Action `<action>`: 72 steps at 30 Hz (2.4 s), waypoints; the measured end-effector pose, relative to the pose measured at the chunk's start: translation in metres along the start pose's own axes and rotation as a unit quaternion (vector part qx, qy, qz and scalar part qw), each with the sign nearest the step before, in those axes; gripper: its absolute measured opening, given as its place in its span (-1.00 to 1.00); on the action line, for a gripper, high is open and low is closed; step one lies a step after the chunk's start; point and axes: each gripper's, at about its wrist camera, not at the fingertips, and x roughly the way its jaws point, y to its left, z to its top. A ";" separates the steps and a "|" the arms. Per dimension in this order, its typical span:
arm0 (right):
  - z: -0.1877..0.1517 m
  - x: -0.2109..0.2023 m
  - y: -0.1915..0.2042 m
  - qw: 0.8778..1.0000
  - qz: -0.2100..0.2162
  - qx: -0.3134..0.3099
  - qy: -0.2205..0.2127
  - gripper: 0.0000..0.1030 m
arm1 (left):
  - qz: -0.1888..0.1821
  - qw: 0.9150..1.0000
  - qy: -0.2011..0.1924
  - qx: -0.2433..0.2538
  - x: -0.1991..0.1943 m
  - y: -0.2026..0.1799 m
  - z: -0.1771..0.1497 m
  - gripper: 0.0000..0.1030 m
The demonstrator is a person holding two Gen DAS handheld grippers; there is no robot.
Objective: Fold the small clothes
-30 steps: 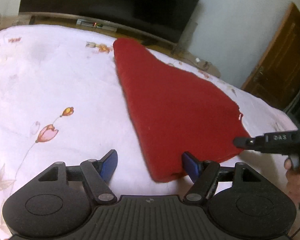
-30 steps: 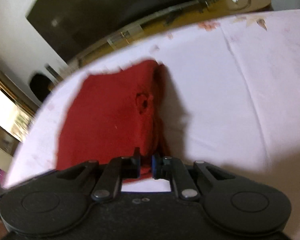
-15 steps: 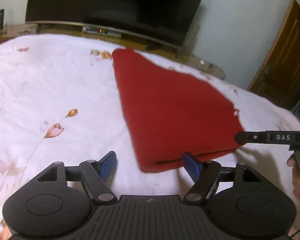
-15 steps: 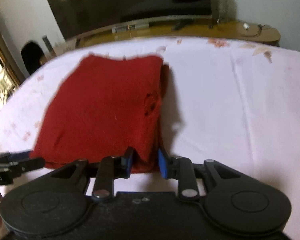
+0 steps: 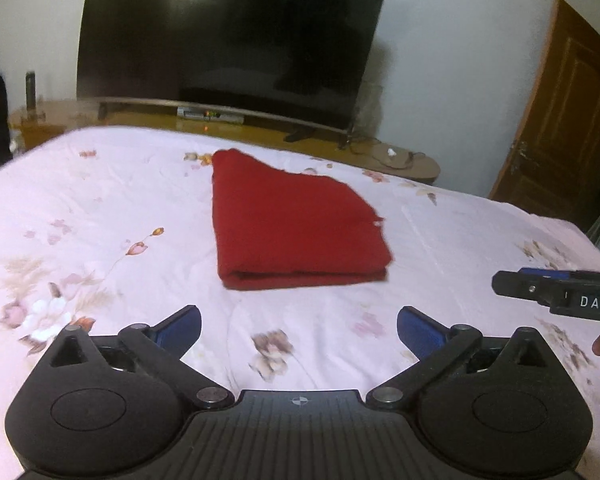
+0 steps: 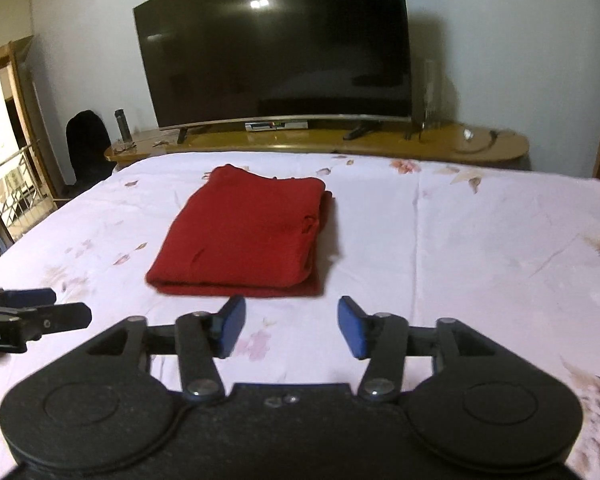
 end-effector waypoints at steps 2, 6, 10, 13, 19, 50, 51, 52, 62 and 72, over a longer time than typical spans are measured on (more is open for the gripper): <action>-0.006 -0.022 0.007 1.000 0.003 -0.007 -0.011 0.40 | 0.008 1.000 -0.005 0.012 -0.021 -0.013 -0.005 1.00; -0.016 -0.060 0.018 0.999 0.018 -0.015 -0.025 0.80 | 0.016 0.999 -0.033 0.014 -0.067 -0.033 -0.019 1.00; -0.026 -0.093 0.028 0.998 0.007 -0.035 -0.047 0.94 | 0.031 0.998 -0.046 0.026 -0.098 -0.048 -0.032 1.00; -0.031 -0.107 0.032 0.998 0.002 -0.041 -0.050 0.95 | 0.033 0.998 -0.051 0.032 -0.116 -0.054 -0.042 1.00; -0.042 -0.131 0.036 0.998 0.004 -0.036 -0.057 0.96 | 0.034 0.997 -0.060 0.031 -0.139 -0.059 -0.051 1.00; -0.053 -0.151 0.036 0.997 0.006 -0.025 -0.075 0.96 | 0.020 0.997 -0.068 0.036 -0.149 -0.074 -0.049 1.00; -0.054 -0.151 0.037 0.997 0.006 -0.024 -0.074 0.96 | 0.019 0.997 -0.068 0.036 -0.149 -0.075 -0.049 1.00; -0.054 -0.151 0.036 0.997 0.005 -0.024 -0.073 0.97 | 0.019 0.997 -0.068 0.036 -0.150 -0.075 -0.049 1.00; -0.052 -0.151 0.035 0.997 0.004 -0.024 -0.071 0.97 | 0.014 0.997 -0.067 0.036 -0.147 -0.075 -0.050 1.00; -0.050 -0.149 0.034 0.997 0.004 -0.026 -0.068 0.97 | 0.013 0.997 -0.066 0.036 -0.146 -0.075 -0.050 1.00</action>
